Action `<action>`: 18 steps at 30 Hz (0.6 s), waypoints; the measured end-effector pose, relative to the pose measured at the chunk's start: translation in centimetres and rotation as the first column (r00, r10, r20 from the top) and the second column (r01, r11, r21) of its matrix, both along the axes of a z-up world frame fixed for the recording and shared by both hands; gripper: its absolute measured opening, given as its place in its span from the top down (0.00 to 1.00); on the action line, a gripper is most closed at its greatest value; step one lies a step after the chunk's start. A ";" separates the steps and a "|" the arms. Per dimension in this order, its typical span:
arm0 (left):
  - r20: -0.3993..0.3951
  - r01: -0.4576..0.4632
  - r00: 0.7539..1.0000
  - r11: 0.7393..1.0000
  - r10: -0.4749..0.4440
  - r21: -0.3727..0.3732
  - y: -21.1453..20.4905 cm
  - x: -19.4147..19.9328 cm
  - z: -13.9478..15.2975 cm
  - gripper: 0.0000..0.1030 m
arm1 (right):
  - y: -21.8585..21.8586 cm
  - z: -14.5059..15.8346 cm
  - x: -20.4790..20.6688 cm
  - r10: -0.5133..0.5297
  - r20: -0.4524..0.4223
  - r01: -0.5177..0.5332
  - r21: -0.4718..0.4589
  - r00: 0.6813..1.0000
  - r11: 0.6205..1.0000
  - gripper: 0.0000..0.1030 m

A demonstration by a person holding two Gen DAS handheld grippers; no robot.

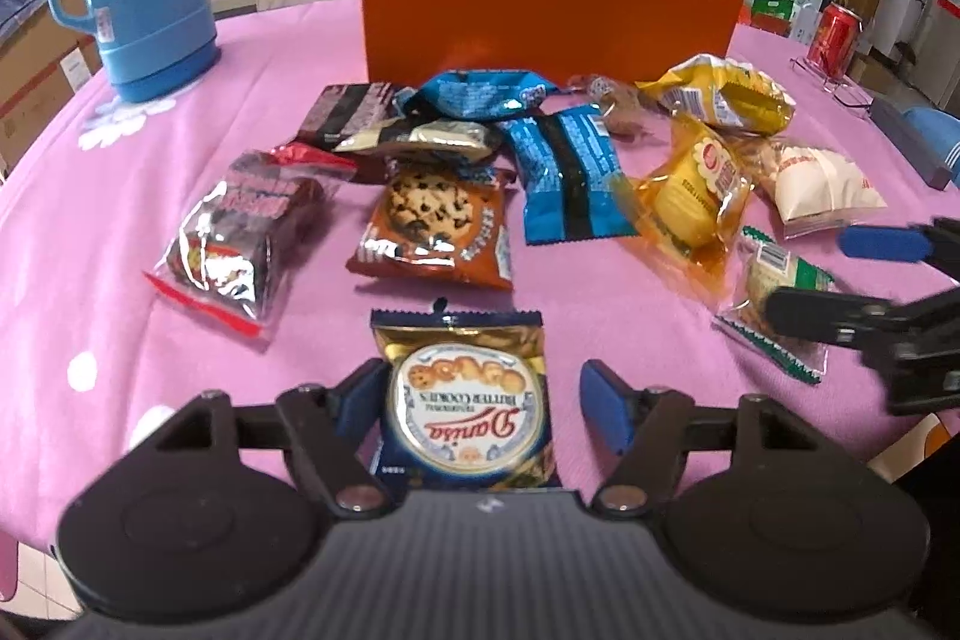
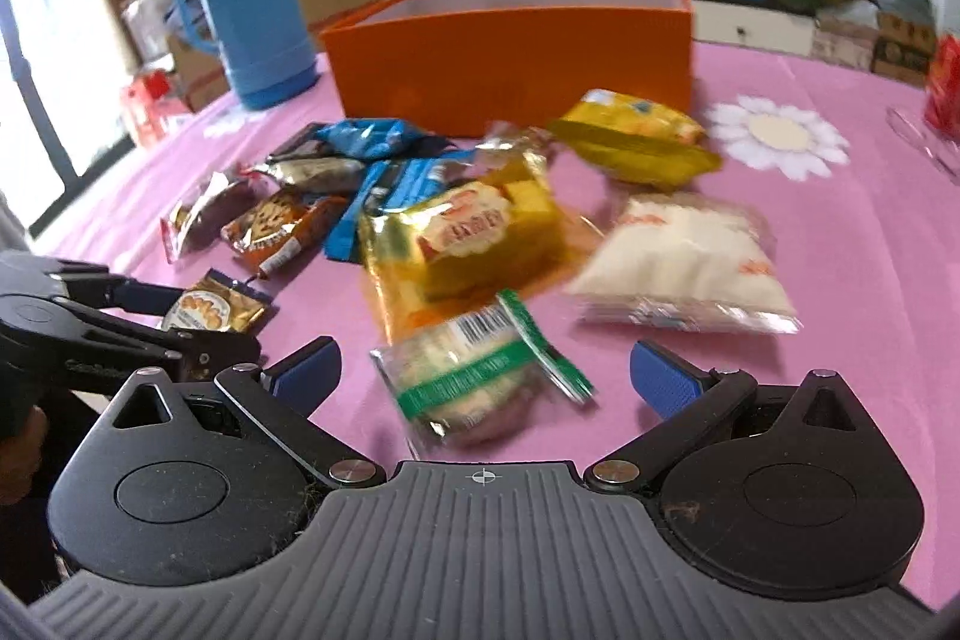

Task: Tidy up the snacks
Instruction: 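Grasp the Danisa cookie packet with the left gripper while the right gripper grasps the green-wrapped cake, then carry both packets over the orange box and release them inside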

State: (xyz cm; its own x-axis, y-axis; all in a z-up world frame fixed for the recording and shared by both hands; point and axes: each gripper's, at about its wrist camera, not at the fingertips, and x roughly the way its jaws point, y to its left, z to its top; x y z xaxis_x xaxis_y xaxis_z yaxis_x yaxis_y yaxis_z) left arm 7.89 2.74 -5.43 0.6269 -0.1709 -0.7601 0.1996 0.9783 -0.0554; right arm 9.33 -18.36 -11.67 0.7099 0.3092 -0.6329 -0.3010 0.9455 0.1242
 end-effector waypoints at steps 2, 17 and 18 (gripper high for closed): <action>0.002 0.002 1.000 1.000 -0.002 -0.005 0.2 0.0 0.0 0.32 | 0.9 -0.3 0.7 0.019 0.002 -0.019 -0.034 1.000 0.999 0.11; 0.034 -0.015 0.999 1.000 0.014 0.021 0.6 -0.2 0.0 0.47 | 2.1 -1.6 0.5 0.071 -0.009 -0.071 -0.134 0.997 0.988 0.57; 0.028 -0.018 0.999 1.000 0.017 0.015 0.7 -0.3 0.1 0.47 | 2.0 -1.5 0.4 0.071 -0.011 -0.072 -0.122 0.997 0.990 0.63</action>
State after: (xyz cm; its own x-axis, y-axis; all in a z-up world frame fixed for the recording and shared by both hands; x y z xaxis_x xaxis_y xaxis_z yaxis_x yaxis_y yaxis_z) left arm 7.61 3.45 -5.31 0.6506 -0.1484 -0.7448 0.1839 0.9823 -0.0352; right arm 9.69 -16.39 -13.12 0.6846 0.2785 -0.6736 -0.3676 0.9299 0.0108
